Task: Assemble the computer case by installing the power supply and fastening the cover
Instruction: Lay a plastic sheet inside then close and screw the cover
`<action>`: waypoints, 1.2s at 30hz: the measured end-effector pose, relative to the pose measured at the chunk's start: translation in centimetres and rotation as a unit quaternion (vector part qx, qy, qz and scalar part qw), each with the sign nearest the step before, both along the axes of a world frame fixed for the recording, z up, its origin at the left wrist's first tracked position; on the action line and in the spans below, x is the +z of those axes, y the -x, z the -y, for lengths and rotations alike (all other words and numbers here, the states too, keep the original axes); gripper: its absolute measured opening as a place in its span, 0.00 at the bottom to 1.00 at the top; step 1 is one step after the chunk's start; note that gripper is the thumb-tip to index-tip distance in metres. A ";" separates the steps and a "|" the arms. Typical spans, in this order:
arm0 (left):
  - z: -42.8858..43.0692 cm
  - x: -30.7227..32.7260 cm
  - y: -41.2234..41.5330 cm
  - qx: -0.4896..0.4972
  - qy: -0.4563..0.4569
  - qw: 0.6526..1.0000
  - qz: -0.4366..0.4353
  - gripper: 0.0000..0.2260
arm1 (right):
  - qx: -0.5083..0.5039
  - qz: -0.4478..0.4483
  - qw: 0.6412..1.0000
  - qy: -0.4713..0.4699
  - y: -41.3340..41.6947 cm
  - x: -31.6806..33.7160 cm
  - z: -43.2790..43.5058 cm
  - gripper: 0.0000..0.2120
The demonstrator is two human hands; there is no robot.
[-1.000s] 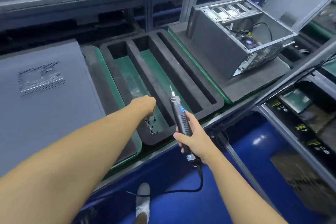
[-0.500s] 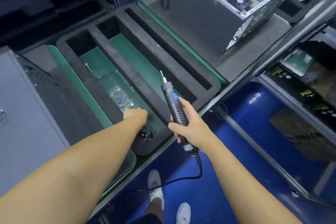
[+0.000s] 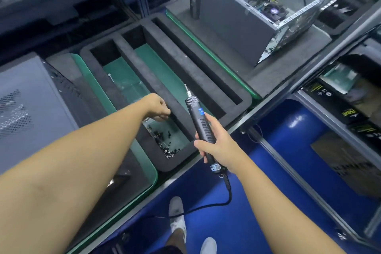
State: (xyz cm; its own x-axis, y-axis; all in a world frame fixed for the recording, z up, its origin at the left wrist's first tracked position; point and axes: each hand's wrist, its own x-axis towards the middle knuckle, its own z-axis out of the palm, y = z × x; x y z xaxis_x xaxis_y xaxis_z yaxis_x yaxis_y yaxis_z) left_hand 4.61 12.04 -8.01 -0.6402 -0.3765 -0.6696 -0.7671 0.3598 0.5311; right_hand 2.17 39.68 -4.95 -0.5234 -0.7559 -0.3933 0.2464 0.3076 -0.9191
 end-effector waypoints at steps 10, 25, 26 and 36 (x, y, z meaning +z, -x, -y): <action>-4.2 9.8 -9.4 0.259 -0.230 0.884 -0.313 0.04 | 0.109 -0.066 0.991 0.049 -4.4 5.5 -1.8 0.40; -12.9 12.9 -27.8 0.315 -0.241 0.795 -0.458 0.08 | 0.295 -0.145 0.944 0.033 -14.6 9.2 -8.7 0.38; -13.0 12.8 -28.9 0.314 -0.245 0.796 -0.456 0.09 | 0.305 -0.153 0.940 0.026 -15.1 9.3 -8.7 0.39; -11.5 12.4 -36.2 0.281 -0.265 0.830 -0.403 0.12 | 0.358 -0.204 0.911 0.017 -19.2 9.4 -7.3 0.41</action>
State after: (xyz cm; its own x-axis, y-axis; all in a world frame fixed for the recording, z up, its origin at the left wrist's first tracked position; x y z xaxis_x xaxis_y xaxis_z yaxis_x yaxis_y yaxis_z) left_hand 40.83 23.56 4.41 -0.7836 -0.5563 -0.2765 -0.0533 -0.3833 0.9221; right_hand 21.41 46.95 4.42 0.0107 -0.9690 -0.2469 -0.3714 0.2254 -0.9007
